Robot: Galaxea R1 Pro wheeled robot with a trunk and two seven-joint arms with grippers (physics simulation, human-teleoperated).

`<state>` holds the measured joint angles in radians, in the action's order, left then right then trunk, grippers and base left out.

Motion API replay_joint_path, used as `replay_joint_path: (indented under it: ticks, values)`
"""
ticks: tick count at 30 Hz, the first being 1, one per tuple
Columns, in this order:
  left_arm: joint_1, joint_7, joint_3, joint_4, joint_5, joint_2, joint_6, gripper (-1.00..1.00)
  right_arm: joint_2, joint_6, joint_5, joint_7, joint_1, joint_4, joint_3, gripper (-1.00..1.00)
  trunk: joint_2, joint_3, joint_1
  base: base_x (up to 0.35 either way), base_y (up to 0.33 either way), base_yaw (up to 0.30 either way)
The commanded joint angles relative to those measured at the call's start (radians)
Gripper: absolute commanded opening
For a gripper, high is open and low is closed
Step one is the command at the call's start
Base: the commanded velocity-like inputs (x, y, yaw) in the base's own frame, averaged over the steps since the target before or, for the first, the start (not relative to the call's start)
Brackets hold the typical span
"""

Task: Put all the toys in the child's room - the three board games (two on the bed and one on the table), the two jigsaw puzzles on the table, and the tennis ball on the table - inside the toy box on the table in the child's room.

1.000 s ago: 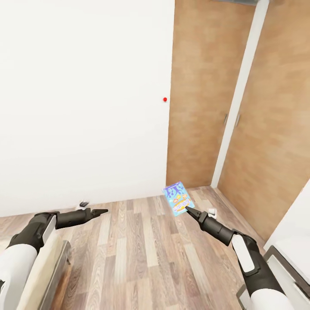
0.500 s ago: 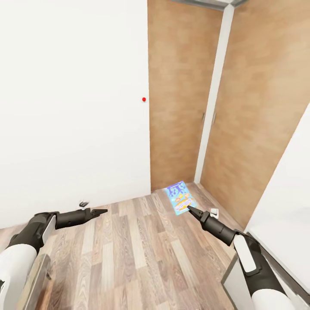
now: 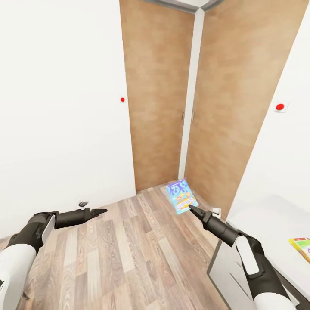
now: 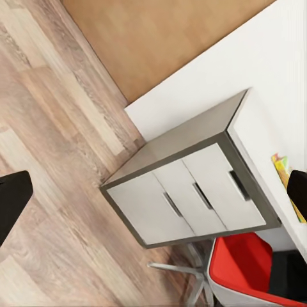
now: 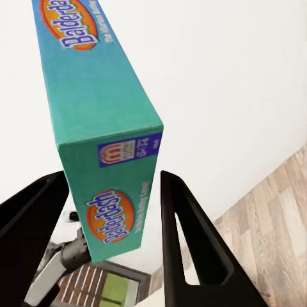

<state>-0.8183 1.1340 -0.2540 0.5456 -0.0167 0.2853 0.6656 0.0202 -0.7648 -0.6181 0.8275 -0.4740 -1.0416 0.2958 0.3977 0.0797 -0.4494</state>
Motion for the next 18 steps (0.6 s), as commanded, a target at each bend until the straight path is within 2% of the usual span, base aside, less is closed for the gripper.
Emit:
replay_joint_path:
  ticks: [1, 2, 4, 7, 9, 13, 14, 16, 17, 18]
  values:
    - [-0.001, 0.004, -0.003, 0.001, -0.002, -0.001, 0.01, 1.0, 0.0, -0.012, -0.002, 0.006, 0.01, -0.039, 0.002, -1.0, 0.002, 0.002, -0.001, 0.0, 0.0, -0.282]
    - [-0.001, 0.004, -0.003, 0.001, -0.002, -0.001, 0.01, 1.0, 0.0, -0.018, -0.003, 0.007, 0.017, -0.065, 0.002, -1.0, 0.002, 0.002, -0.001, 0.0, 0.0, -0.282]
    - [-0.002, 0.004, -0.004, 0.001, -0.002, -0.001, 0.01, 1.0, 0.0, -0.076, -0.003, 0.011, 0.062, -0.205, 0.014, -1.0, 0.002, 0.002, -0.001, 0.0, 0.0, -0.282]
    - [-0.005, 0.004, -0.003, 0.001, -0.002, 0.0, 0.009, 1.0, -0.005, -0.195, -0.003, 0.01, 0.132, -0.427, 0.084, -1.0, 0.002, 0.002, -0.001, 0.0, 0.0, -0.283]
    - [-0.006, 0.004, -0.003, 0.001, -0.002, 0.0, 0.009, 1.0, -0.004, -0.238, -0.003, 0.011, 0.147, -0.483, 0.122, -1.0, 0.002, 0.002, -0.001, 0.0, 0.0, -0.283]
    - [-0.008, 0.008, -0.003, 0.016, -0.001, 0.0, 0.012, 1.0, -0.002, -0.281, -0.004, 0.013, 0.159, -0.528, 0.192, -1.0, 0.002, 0.002, -0.001, 0.0, 0.0, -0.282]
    - [-0.008, 0.01, -0.003, 0.024, 0.0, 0.0, 0.013, 1.0, -0.002, -0.282, -0.004, 0.013, 0.16, -0.53, 0.198, -1.0, 0.002, 0.002, -0.001, 0.0, 0.0, -0.282]
    - [-0.008, 0.019, -0.001, 0.084, 0.002, 0.0, 0.032, 1.0, -0.001, -0.282, -0.005, 0.014, 0.161, -0.536, 0.214, -1.0, 0.002, 0.002, -0.001, 0.0, 0.0, -0.282]
    - [-0.007, 0.043, 0.001, 0.155, 0.003, 0.0, 0.085, 1.0, -0.001, -0.282, -0.005, 0.015, 0.162, -0.538, 0.223, -1.0, 0.002, 0.002, -0.001, 0.0, 0.0, -0.282]
    - [-0.007, 0.053, 0.001, 0.179, 0.003, 0.0, 0.106, 1.0, -0.001, -0.282, -0.005, 0.015, 0.162, -0.538, 0.226, -1.0, 0.002, 0.002, -0.001, 0.0, 0.0, -0.282]
